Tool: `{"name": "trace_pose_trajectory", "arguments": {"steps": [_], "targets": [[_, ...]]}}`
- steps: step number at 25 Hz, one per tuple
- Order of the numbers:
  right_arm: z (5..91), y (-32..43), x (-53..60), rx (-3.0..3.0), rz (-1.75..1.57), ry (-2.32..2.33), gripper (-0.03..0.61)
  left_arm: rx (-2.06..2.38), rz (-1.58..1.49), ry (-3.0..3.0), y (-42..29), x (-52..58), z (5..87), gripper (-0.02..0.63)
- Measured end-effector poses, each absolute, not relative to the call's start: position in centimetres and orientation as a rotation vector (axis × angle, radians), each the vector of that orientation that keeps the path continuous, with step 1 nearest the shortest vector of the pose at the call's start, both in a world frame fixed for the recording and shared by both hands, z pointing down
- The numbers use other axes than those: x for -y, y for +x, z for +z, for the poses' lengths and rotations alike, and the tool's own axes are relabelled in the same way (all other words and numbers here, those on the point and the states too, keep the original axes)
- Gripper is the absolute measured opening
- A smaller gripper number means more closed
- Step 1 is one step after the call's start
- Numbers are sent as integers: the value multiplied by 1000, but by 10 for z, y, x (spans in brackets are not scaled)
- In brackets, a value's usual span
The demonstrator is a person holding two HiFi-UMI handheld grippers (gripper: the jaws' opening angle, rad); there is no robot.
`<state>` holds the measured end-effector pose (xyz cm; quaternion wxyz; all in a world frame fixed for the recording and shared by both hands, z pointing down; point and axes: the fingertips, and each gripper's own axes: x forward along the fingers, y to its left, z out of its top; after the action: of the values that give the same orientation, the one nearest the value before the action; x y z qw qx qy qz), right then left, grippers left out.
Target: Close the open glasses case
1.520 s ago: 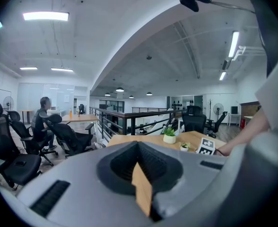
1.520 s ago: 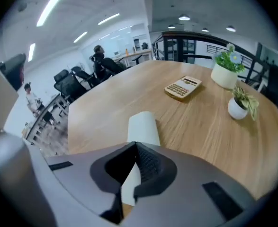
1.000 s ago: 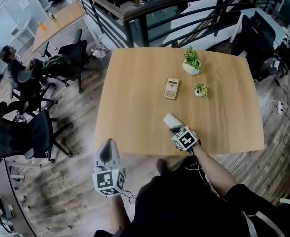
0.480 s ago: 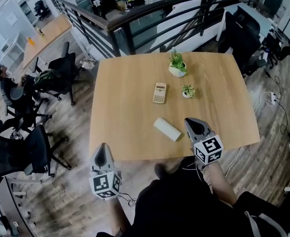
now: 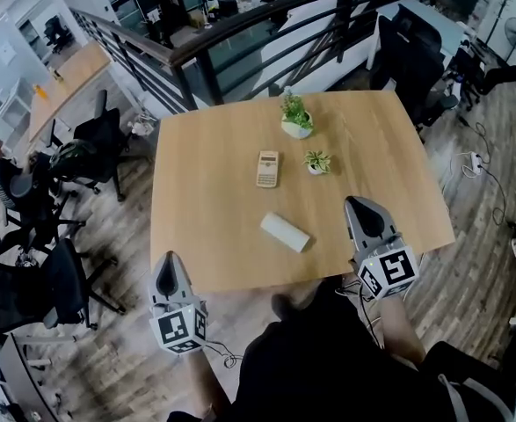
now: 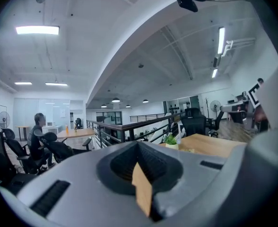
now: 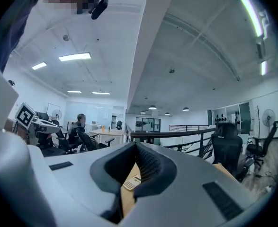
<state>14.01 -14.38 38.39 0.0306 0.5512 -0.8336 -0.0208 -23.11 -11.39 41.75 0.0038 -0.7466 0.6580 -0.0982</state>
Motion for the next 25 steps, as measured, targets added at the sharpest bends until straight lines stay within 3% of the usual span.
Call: {"name": "trace_pose_trajectory", "arguments": {"steps": [25], "targets": [[379,138,132,2588,-21,1669,14,-1976,-282,-2332,-205,112,408,0]]}}
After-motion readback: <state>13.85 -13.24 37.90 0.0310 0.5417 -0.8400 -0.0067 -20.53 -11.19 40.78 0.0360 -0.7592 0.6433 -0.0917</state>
